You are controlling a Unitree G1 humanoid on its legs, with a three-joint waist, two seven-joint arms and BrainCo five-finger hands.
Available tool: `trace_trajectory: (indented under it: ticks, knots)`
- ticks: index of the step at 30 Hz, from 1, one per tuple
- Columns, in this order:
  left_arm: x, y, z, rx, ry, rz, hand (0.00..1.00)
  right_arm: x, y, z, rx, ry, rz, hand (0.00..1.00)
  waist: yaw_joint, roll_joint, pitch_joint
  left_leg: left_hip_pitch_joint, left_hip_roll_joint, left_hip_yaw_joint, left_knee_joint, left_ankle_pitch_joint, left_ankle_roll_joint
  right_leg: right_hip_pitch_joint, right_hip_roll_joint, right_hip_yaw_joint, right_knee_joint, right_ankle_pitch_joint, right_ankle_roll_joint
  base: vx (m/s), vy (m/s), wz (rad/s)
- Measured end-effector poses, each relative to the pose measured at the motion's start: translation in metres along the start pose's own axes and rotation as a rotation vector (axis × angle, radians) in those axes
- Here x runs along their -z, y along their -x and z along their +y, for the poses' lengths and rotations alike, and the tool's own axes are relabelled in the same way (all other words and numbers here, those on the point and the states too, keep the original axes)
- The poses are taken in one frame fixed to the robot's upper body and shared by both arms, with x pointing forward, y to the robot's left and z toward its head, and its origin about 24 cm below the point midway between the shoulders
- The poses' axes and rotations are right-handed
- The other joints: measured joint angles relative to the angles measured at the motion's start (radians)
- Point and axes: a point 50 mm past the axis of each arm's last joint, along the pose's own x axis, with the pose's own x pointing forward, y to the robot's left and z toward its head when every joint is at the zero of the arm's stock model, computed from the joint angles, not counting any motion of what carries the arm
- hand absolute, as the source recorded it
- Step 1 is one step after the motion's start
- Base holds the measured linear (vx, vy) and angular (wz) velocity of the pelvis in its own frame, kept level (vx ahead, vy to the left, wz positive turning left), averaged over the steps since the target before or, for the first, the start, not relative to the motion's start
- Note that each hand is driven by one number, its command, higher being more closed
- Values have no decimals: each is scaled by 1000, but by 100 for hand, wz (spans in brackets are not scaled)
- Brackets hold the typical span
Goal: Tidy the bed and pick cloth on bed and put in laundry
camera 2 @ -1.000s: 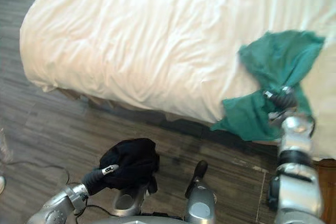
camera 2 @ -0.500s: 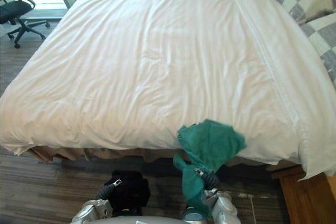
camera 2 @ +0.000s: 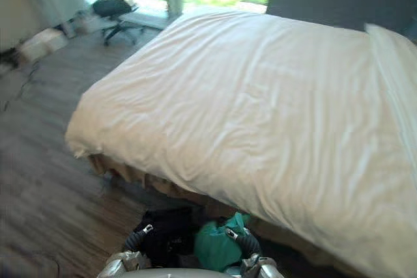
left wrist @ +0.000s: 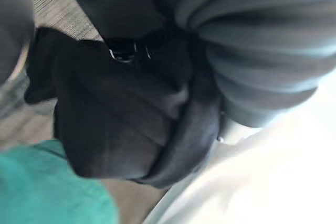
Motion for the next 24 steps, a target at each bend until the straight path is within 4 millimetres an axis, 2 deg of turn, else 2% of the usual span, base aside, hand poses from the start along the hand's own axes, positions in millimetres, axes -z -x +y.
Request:
trace_trajectory:
  ticks: [1, 2, 3, 6, 8, 10, 11, 12, 13, 14, 15, 16, 17, 18, 19, 20, 21, 22, 24]
  knots:
    - [0, 1, 0, 2, 19, -4, 100, 2, 3, -1, 1, -4, -3, 100, 1, -2, -7, -20, -34, -67, -2, 20, -9, 14, -11, -35, -33, -23, 3, 136, -116, 173]
    - [0, 2, -1, 5, 28, -9, 100, 1, 3, -1, 0, -2, -7, 100, 6, -1, -10, -20, -34, -76, -3, 21, -10, 19, -12, -45, -37, -23, 4, 132, -75, 116]
    - [-1, 5, -6, 25, 60, -32, 100, -5, 3, -2, -14, 15, -25, 100, 28, 17, -10, -24, -37, -93, -5, 21, -11, 31, -18, -78, -58, -23, 4, 50, -17, 42]
    - [3, 18, -11, 45, 154, -70, 100, -18, 3, -3, -42, 64, -56, 100, 63, 69, -15, -41, -50, -156, -6, 22, -16, 73, -17, -156, -97, -22, 7, 61, -86, 67]
    - [4, 24, -10, 51, 183, -87, 100, -19, 1, -2, -57, 77, -46, 100, 87, 79, -16, -50, -58, -171, -6, 24, -17, 95, -22, -207, -110, -23, 8, 34, -55, 75]
    - [0, 27, -10, 56, 204, -112, 100, -22, 0, 3, -79, 86, -50, 100, 81, 73, -16, -76, -46, -11, -6, -11, 34, 129, -36, -321, -122, -29, 12, 39, -33, 155]
    - [-4, 25, -13, 68, 209, -127, 100, -19, 4, 3, -72, 82, -51, 100, 62, 53, -13, -78, -31, 187, 3, -49, 102, 173, -55, -427, -130, -28, 12, 108, -10, 263]
    - [-4, 24, -17, 83, 215, -129, 100, -17, 10, 0, -51, 83, -50, 100, 51, 46, -8, -80, -3, 390, 66, -35, 186, 213, -68, -525, -95, -29, 13, 165, 11, 339]
    - [-1, 22, -24, 93, 233, -120, 100, -13, 18, -6, -17, 89, -40, 100, 42, 75, 5, -78, 21, 520, 125, 53, 212, 204, -102, -589, 91, -40, -10, 135, 51, 279]
    - [-2, 21, -31, 108, 250, -125, 100, -15, 20, -9, -5, 103, -48, 100, 40, 104, 17, -77, 23, 533, 119, 71, 219, 175, -119, -604, 166, -78, -3, 38, 87, 229]
    - [-4, 22, -32, 107, 266, -144, 100, -21, 19, -10, -3, 121, -65, 100, 39, 107, 11, -74, 17, 523, 82, 89, 212, 148, -96, -598, 79, -101, 0, -20, 106, 172]
    - [-12, 23, -27, 109, 252, -175, 100, -27, 17, -4, -11, 126, -100, 100, 46, 91, 21, -80, 0, 551, 99, 20, 221, 136, -100, -604, -65, 0, 4, 28, 125, 207]
    - [-7, 22, -28, 107, 256, -150, 100, -28, 17, -5, 18, 117, -114, 100, 48, 104, 12, -70, 21, 620, 164, -87, 170, 167, -102, -688, -37, 8, -7, 114, 134, 159]
    - [-5, 23, -28, 105, 255, -145, 100, -29, 14, -1, 15, 126, -115, 100, 71, 87, 12, -46, 19, 666, 190, -124, 133, 177, -128, -697, -22, 8, -6, 243, 122, 109]
    - [5, 29, -24, 77, 265, -116, 100, -35, 9, 6, -12, 143, -129, 100, 78, 72, 12, -14, 32, 701, 209, -165, 95, 204, -151, -719, -20, 7, 17, 195, 84, 32]
    - [7, 31, -23, 69, 270, -108, 100, -36, 8, 7, -16, 149, -135, 100, 78, 76, 11, -10, 26, 692, 201, -163, 93, 213, -144, -723, -22, 13, 26, 226, 69, 53]
    - [13, 34, -20, 48, 270, -94, 100, -36, 7, 10, -15, 149, -137, 100, 76, 82, -7, 3, -5, 671, 152, -149, 122, 227, -147, -746, -39, 35, 49, 158, 68, 83]
    - [10, 34, -22, 55, 232, -105, 100, -37, 5, 14, -12, 123, -151, 100, 76, 71, -16, 10, -28, 629, 111, -139, 134, 241, -147, -783, -45, 61, 61, 187, 73, 94]
    - [7, 33, -21, 48, 220, -117, 100, -37, 2, 19, -8, 87, -162, 100, 80, 54, -7, 20, -41, 595, 96, -137, 137, 261, -152, -807, -37, 71, 71, 121, 11, 73]
